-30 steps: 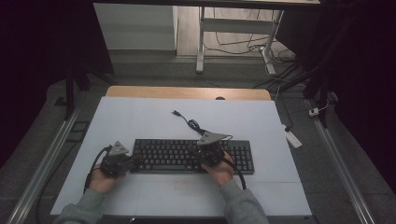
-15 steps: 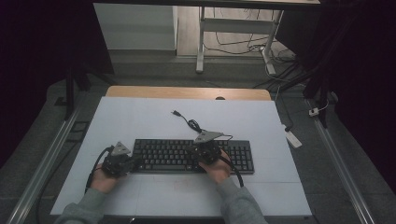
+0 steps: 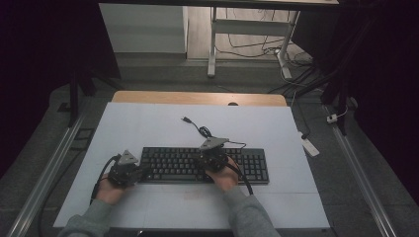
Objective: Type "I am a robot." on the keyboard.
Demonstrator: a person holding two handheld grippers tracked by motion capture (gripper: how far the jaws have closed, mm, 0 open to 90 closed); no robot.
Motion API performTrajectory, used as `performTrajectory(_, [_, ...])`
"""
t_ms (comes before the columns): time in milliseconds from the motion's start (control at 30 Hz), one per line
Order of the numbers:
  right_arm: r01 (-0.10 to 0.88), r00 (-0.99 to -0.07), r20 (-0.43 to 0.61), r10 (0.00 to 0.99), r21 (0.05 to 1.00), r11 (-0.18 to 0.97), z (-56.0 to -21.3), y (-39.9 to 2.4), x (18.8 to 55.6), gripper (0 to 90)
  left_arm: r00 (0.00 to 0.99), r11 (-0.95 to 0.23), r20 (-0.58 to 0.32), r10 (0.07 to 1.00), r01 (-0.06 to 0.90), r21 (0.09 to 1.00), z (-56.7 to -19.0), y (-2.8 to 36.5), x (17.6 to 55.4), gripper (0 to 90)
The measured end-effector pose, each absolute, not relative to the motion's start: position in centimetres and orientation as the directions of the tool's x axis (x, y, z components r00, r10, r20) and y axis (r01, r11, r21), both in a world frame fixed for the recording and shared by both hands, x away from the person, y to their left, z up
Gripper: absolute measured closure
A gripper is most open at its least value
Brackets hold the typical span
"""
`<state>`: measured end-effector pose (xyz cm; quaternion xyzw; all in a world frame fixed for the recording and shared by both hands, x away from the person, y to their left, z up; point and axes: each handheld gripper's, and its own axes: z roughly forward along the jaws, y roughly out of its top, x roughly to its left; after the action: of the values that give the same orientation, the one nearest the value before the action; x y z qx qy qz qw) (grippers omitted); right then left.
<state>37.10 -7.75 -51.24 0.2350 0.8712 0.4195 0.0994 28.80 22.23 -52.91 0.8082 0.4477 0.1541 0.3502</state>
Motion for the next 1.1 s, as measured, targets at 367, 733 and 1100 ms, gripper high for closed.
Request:
performTrajectory(367, [0.331, -0.867, 0.018, 0.498, 0.767, 0.55, -51.5, -6.8, 37.7, 89.1, 0.557, -0.357, -0.065, 0.828, 0.614, 0.704, -53.0, 22.2, 28.8, 88.0])
performTrajectory(733, [0.334, -0.866, 0.005, 0.5, 0.751, 0.57, -51.9, -6.6, 37.9, 89.5, 0.56, -0.363, -0.064, 0.826, 0.617, 0.698, -53.1, 22.2, 28.9, 88.9])
performTrajectory(1100, [0.328, -0.865, 0.011, 0.502, 0.77, 0.548, -51.2, -6.9, 37.7, 89.5, 0.551, -0.346, -0.071, 0.831, 0.614, 0.71, -52.9, 22.3, 28.8, 84.5])
